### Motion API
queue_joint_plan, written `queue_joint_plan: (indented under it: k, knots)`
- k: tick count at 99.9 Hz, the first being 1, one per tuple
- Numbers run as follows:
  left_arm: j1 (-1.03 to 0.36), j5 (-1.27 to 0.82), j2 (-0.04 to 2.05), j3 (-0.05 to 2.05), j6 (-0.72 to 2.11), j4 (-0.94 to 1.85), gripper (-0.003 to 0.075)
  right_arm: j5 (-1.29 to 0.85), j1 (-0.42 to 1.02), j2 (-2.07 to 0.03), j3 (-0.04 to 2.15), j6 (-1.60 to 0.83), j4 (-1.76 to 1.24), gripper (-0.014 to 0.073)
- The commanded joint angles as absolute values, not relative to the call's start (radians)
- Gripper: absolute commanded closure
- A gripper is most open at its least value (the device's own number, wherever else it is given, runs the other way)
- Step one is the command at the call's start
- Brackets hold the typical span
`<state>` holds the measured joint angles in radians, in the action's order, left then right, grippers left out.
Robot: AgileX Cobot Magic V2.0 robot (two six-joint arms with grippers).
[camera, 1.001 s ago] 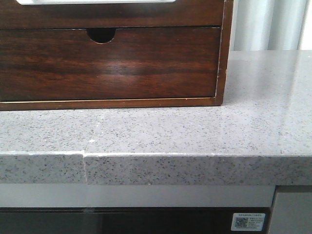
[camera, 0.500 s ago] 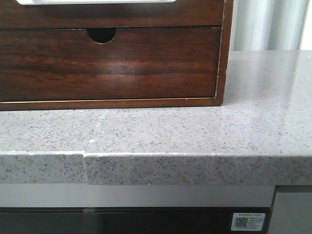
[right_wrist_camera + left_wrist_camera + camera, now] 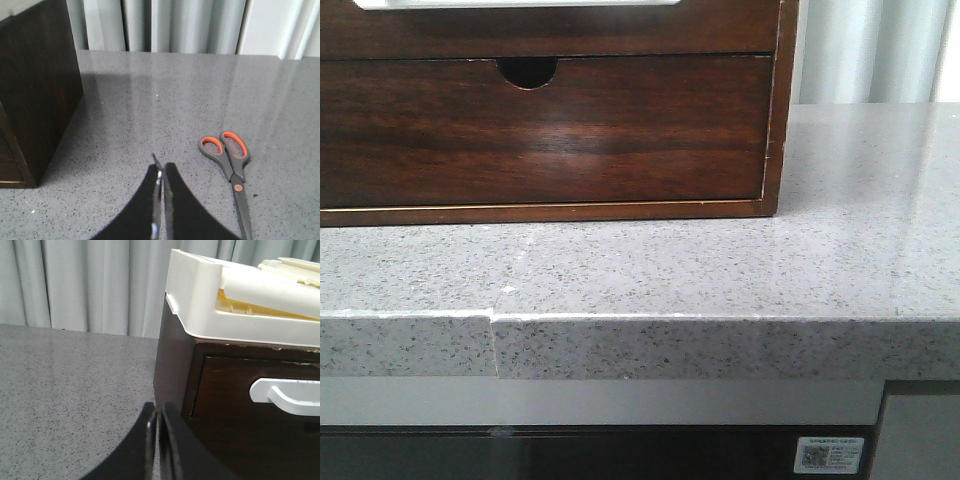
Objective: Put scissors in drawer with both arms
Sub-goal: 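Move the left gripper toward the white drawer handle on the cabinet, then hook the left gripper onto the white drawer handle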
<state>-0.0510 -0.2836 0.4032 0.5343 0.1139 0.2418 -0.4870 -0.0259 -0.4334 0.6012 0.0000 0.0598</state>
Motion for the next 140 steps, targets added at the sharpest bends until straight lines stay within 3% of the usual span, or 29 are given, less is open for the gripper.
queue_joint_plan:
  k: [1,60,67,84,91,124,140]
  knots:
    - [-0.046,-0.217,0.42,0.57,0.112,0.247,0.0741,-0.414,-0.032,-0.458,0.637,-0.008,0.066,0.0662]
    - [-0.046,-0.215,0.42,0.57,0.112,0.244,0.0734,-0.407,-0.032,-0.458,0.637,-0.008,0.066,0.0634]
    - [-0.046,-0.213,0.42,0.57,0.112,0.209,0.0661,-0.401,-0.032,-0.458,0.637,-0.008,0.073,0.0541]
    - [-0.046,-0.213,0.42,0.57,0.112,0.107,0.0225,-0.394,-0.032,-0.458,0.637,-0.008,0.1,0.0182]
    - [-0.046,-0.213,0.42,0.57,0.112,0.109,0.0132,-0.39,-0.032,-0.458,0.637,-0.008,0.1,0.0102]
    - [-0.046,-0.206,0.42,0.57,0.112,0.134,0.0122,-0.39,-0.032,-0.458,0.637,-0.008,0.1,0.0089]
    - [-0.046,-0.202,0.42,0.567,0.103,0.512,0.0122,-0.382,-0.032,-0.458,0.637,-0.008,0.096,0.0089]
